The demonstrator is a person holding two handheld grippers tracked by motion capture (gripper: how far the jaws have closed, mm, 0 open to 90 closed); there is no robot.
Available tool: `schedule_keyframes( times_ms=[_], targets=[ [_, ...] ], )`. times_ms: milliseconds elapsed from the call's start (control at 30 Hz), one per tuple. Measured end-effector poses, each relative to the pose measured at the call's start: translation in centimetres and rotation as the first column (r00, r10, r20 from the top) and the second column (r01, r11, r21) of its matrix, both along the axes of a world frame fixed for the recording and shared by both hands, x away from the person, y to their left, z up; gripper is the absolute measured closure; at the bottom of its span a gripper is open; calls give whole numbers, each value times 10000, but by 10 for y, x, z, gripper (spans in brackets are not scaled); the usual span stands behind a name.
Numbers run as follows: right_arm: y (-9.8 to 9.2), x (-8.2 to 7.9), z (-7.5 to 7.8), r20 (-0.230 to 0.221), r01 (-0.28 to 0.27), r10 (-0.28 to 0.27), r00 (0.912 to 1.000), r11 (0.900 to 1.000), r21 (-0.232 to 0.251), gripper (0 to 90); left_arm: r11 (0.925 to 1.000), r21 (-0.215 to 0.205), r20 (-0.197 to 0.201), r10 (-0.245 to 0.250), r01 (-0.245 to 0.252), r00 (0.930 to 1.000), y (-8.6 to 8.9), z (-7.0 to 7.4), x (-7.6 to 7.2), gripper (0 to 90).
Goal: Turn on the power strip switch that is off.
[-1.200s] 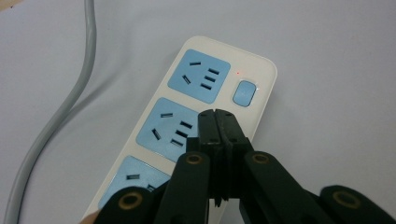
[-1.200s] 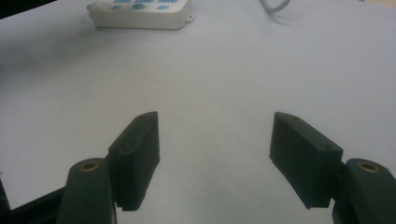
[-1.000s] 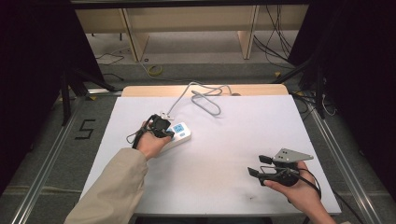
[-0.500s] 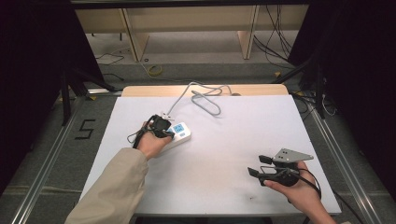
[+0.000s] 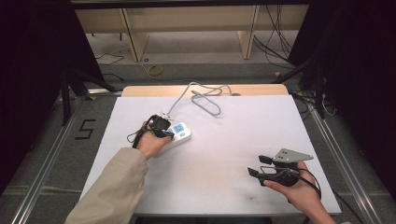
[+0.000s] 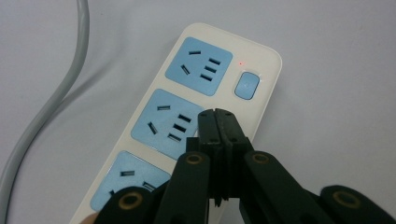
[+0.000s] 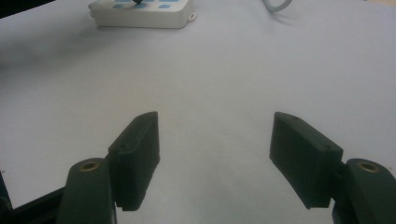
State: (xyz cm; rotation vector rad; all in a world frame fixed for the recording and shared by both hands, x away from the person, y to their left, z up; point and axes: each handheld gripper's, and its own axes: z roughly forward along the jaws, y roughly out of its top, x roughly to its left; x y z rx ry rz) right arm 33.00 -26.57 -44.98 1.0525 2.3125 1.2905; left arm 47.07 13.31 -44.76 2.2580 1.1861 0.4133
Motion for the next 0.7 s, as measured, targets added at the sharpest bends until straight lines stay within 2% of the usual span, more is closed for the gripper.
schedule_keyframes(
  times_ms=[167, 333, 533, 600, 700],
  targets=[
    [0, 0, 0, 1, -1, 1, 10000, 10000, 10, 335, 10000, 9, -8, -12, 12, 10000, -3, 0, 1, 900],
    [0, 0, 0, 1, 8, -8, 10000, 10000, -7, 335, 9996, 263, -22, -40, 40, 10000, -6, 1, 1, 900],
    [-1, 0, 0, -1, -3, 3, 10000, 10000, -20, 335, 9997, 212, -82, 114, -112, 9999, -6, 1, 1, 900],
    [-1, 0, 0, -1, -4, 4, 10000, 10000, -17, 335, 9992, 377, -109, 132, -128, 9999, -6, 1, 1, 900],
    [0, 0, 0, 8, 4, -4, 10000, 10000, -3, 335, 9940, 1065, 24, 232, -233, 9997, -5, 1, 2, 900]
  ],
)
